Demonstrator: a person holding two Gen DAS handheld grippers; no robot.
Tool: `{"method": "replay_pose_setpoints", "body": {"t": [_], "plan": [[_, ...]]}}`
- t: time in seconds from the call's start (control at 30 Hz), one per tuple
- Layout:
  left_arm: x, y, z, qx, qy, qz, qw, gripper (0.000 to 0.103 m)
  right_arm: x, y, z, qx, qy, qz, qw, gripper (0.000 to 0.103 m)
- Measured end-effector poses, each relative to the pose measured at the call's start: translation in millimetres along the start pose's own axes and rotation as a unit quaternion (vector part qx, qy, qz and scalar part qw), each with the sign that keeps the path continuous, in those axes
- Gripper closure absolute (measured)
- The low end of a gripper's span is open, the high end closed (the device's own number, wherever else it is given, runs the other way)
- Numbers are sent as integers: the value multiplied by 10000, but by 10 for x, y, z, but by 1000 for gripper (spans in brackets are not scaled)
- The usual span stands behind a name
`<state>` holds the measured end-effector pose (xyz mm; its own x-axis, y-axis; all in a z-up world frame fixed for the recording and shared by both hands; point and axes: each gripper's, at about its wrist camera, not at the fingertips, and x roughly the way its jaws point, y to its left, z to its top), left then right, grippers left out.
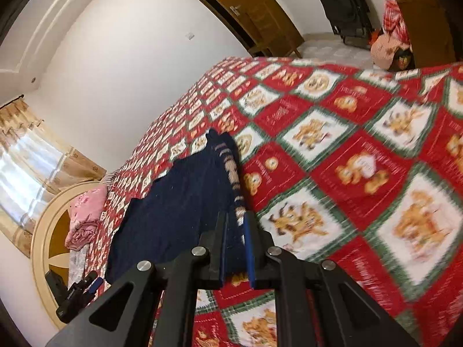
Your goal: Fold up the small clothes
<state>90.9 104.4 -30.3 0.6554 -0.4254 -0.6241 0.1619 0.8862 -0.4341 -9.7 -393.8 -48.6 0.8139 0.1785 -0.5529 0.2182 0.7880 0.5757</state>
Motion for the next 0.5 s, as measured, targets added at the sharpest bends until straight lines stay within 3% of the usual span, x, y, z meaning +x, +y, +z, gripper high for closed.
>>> {"method": "replay_pose_setpoints", "body": {"t": [0.13, 0.3, 0.47, 0.5], "plan": [[62, -40, -37, 21, 110, -20, 9999, 25, 4, 48, 7, -303, 81, -115, 9994, 92], [35, -99, -45, 149, 113, -9, 9998, 25, 434, 0, -149, -82, 396, -346, 9986, 91], [-53, -63, 0, 224, -12, 136, 9997, 25, 705, 12, -281, -24, 410, -406, 9983, 91], [-63, -46, -1, 199, -29, 134, 9997, 25, 711, 33, -299, -67, 371, -430, 9984, 84]]}}
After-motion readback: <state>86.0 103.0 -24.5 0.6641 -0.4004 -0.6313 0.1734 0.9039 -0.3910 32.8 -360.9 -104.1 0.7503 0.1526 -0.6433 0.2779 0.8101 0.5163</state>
